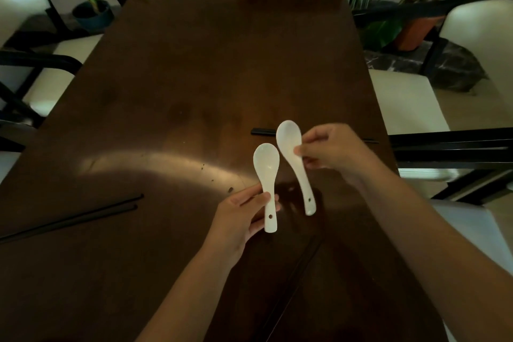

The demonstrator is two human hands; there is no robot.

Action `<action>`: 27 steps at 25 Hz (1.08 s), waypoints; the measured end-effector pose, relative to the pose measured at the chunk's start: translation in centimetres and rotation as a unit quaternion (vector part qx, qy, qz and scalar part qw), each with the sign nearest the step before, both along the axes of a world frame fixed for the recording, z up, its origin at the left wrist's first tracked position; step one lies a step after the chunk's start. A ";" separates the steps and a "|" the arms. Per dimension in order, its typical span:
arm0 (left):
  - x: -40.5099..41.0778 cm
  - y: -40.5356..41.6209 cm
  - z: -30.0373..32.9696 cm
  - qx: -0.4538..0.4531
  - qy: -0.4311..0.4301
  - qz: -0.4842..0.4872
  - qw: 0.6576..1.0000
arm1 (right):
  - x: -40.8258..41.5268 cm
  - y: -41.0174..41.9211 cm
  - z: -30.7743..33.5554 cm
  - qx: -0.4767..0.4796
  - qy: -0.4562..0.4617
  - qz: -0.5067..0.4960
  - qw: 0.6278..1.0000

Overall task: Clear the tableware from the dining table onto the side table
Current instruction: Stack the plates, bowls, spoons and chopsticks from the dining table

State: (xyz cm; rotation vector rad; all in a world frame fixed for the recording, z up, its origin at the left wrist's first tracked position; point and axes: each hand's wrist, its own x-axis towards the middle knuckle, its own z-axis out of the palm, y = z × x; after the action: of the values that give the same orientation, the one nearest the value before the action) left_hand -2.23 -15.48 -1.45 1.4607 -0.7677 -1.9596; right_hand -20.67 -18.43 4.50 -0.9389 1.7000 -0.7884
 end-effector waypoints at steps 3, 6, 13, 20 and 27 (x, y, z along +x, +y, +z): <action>0.2 0.6 0.2 0.011 0.021 -0.007 1.000 | 1.1 1.3 -1.4 0.027 -0.085 -0.071 0.993; 0.5 1.2 0.4 0.028 0.072 -0.012 0.997 | 2.2 2.1 -2.6 0.053 -0.108 -0.085 0.989; 1.4 2.3 0.7 0.032 0.119 0.000 0.992 | 4.6 3.1 -4.4 0.011 -0.053 -0.067 0.996; 5.0 2.9 2.3 -0.004 0.057 -0.049 0.997 | 6.5 3.4 -3.8 -0.060 0.025 0.030 0.997; 15.1 4.9 7.7 -0.068 -0.084 -0.106 0.988 | 13.6 4.9 0.6 -0.136 0.029 0.125 0.982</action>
State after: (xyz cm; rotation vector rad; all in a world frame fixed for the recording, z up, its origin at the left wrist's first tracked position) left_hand 12.89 -10.58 6.28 1.5267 -1.1521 -1.9094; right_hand -7.06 -13.54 5.11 -1.3462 1.5079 -0.8428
